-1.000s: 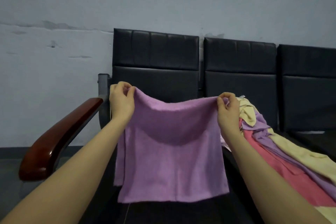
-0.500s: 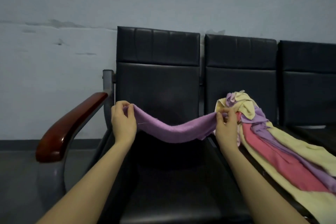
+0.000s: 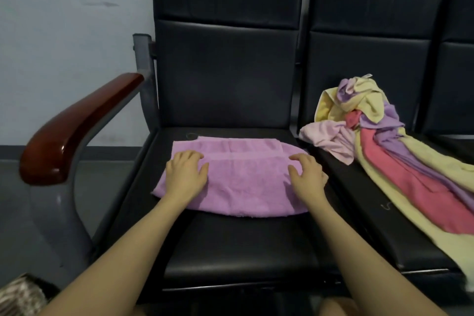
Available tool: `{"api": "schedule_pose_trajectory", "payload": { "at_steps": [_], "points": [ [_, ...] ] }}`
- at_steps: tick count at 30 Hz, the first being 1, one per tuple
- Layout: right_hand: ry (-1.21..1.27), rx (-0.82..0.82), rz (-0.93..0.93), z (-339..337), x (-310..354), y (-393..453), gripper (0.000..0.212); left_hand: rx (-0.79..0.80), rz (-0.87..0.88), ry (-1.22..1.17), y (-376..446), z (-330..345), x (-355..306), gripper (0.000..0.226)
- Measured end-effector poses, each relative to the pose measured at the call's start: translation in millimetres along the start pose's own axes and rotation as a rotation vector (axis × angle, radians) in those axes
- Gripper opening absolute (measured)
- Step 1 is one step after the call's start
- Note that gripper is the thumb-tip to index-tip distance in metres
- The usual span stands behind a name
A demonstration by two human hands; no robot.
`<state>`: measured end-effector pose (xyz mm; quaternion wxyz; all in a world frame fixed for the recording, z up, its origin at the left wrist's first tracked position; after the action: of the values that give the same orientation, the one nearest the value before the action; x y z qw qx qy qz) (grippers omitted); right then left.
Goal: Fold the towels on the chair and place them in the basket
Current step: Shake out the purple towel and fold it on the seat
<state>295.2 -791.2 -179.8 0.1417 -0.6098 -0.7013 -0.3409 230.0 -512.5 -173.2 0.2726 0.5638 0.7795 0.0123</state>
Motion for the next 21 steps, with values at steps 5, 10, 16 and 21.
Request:
{"api": "schedule_pose_trajectory", "payload": {
  "at_steps": [5, 10, 16, 21],
  "points": [
    [-0.215, 0.312, -0.233, 44, 5, 16, 0.046, 0.340, 0.102, 0.230, 13, 44, -4, 0.053],
    [-0.412, 0.556, -0.265, 63, -2, 8, 0.051, 0.500, 0.087, 0.255, 4, 58, 6, 0.055],
    [-0.397, 0.452, -0.321, 40, 5, -28, 0.045, 0.473, 0.175, 0.308, -29, 33, 1, 0.057],
    [-0.426, 0.413, -0.365, 21, 10, -58, 0.040, 0.473, 0.267, 0.345, -58, 18, -10, 0.055]
  ]
}}
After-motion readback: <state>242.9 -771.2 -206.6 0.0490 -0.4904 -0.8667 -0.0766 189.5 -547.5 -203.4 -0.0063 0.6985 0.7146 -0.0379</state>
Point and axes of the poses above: each hand's wrist, its own y-axis towards the middle knuckle, its own z-axis out of the palm, x = y × z, the point moved 6 cm from there along y, towards the middle knuckle, and after that the axes turned 3 degrees about -z, right-handed, at the moved point
